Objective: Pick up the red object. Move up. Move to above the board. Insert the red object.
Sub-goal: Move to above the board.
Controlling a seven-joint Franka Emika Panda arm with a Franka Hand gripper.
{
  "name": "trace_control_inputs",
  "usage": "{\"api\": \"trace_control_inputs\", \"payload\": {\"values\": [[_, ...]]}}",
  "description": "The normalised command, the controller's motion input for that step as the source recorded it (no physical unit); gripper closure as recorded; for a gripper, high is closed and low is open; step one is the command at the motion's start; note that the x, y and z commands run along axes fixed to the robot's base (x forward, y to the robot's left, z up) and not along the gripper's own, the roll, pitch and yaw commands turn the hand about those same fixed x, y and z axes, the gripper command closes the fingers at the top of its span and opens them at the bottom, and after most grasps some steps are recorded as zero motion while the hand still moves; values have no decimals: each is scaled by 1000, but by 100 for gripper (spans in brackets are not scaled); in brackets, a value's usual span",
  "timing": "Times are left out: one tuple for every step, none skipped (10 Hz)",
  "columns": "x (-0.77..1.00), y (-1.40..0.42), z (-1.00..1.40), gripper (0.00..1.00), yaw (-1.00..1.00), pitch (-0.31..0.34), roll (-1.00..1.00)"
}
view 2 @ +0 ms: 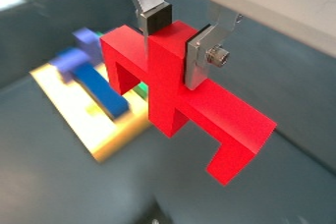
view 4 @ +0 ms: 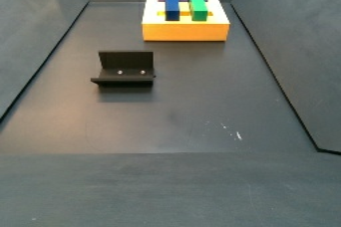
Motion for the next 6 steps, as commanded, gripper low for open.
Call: {"api": "trace_control_inputs", "payload": {"values": [[-238,-1400,263,100,1000,21,13],[-238,-1400,259,100,1000,24,6],[-231,-1400,276,100,1000,25,13],[-219,-1400,294,100,1000,28,12],[-95,-780,184,100,1000,38,13],[-35,-444,118,100,1000,45,15]]}}
